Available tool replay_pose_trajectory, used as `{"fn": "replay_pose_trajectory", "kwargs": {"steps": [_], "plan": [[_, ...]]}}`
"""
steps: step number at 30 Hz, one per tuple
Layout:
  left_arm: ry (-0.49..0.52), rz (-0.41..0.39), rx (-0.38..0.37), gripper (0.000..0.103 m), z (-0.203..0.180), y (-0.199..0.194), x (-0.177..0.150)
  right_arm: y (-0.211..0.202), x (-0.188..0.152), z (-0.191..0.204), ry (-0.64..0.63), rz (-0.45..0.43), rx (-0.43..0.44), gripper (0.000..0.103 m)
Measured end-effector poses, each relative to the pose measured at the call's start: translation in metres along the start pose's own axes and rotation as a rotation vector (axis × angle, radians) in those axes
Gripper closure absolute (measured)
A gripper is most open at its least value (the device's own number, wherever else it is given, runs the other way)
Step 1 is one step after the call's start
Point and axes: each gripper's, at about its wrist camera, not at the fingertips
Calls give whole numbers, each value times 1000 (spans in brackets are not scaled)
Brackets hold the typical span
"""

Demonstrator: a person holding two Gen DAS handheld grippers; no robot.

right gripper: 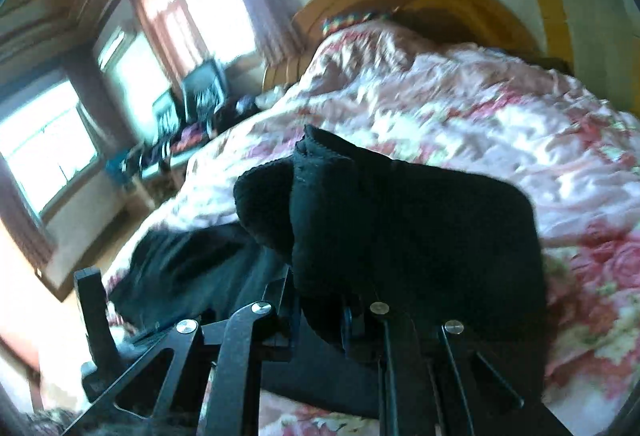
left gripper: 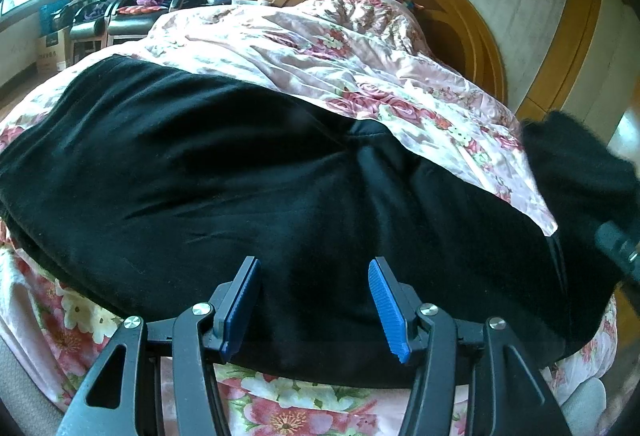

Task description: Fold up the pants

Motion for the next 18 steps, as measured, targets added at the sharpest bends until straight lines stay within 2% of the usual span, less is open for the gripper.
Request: {"fn": "replay_pose_trajectory", "kwargs": {"steps": [7,11,12,13,15,18], "plan": [[5,2,1,46,-2,2,-1,44,-30,4,-44,129,-32,83],[6,-1,-11,46,-4,2,-2,52,-38,3,-43,153,-25,78],[6,-3,-19,46,-4,2,-2,55,-41,3,-42,163,1,68],[6,-4,-28,46,-5,2,-2,55,-45,4,-37,171,30,54],[0,-7,-74,46,-6,0,-2,54,-48,7,-42,177,80,35],[-28,-22,-156,46,-5,-5,0,39,-48,11,-93,172,109,33]]}}
Point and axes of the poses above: each gripper's, at about its wrist camera, not at the fingertips, and y roughly the way its jaws point, z to its left, x to its top, and after that the axes turned 1 degree about z, right-handed
